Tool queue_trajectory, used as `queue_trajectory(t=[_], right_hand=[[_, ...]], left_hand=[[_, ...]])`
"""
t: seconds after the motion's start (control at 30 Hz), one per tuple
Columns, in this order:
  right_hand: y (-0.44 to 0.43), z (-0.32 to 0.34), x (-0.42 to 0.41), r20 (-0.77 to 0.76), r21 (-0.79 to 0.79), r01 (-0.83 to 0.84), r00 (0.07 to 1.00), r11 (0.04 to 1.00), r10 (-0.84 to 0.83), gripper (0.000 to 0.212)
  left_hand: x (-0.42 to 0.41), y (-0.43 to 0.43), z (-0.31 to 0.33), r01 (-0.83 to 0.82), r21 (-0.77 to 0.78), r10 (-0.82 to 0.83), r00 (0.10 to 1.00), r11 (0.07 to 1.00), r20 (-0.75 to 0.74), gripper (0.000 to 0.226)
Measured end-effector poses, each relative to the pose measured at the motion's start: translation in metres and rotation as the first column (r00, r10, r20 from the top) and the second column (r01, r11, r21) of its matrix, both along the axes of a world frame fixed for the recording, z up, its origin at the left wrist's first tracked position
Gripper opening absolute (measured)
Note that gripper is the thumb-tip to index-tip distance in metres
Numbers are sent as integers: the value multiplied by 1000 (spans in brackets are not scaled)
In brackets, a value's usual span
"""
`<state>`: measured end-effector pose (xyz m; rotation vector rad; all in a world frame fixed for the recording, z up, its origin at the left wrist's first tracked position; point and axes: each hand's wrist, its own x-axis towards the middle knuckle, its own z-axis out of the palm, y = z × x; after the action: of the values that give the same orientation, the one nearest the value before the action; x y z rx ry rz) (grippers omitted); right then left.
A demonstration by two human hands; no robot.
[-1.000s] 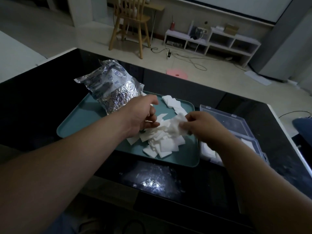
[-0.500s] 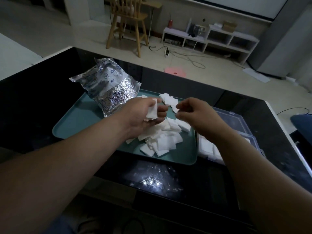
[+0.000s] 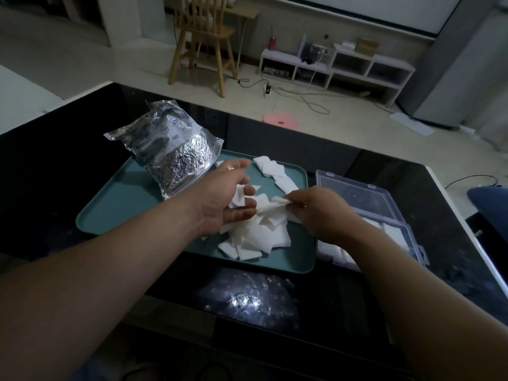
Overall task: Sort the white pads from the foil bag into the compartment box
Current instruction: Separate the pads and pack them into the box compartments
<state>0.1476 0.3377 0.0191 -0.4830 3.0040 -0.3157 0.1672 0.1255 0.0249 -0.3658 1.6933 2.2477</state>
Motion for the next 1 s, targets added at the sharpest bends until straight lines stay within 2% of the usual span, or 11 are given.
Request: queue_trajectory(t=[0.17, 0.3, 0.43, 0.57, 0.67, 0.83, 0.93, 1.0], right_hand=[[9, 8, 4, 31, -131, 26, 999, 991, -23, 21], [7, 11, 5, 14, -285, 106, 994, 953, -106, 23], [-5, 18, 6, 39, -447, 203, 977, 871, -208, 25], [-16, 17, 7, 193, -591, 302, 953, 748, -232, 22], [-27, 13, 9, 178, -576, 305, 952, 758, -248, 23], [-50, 13, 27, -88, -479, 120, 979, 869, -184, 26], [-54, 14, 31, -89, -487, 94, 984, 868, -157, 28], [-53, 17, 33, -47, -518, 96, 989, 850, -140, 29]], left_hand=[[3, 5, -1, 40, -42, -41, 999, 998, -13, 37], [3, 5, -2, 34, -59, -36, 999, 998, -27, 36], [3, 8, 1, 13, -96, -24, 993, 995, -116, 36], [1, 13, -1, -22, -153, -6, 985, 988, -174, 29], [1, 18, -4, -70, -192, 24, 972, 979, -232, 18], [5, 25, -3, -19, -107, -7, 971, 994, -241, 32], [6, 24, -1, -14, -68, -1, 977, 998, -211, 29], [6, 21, 0, 21, -24, -25, 978, 999, -208, 10]])
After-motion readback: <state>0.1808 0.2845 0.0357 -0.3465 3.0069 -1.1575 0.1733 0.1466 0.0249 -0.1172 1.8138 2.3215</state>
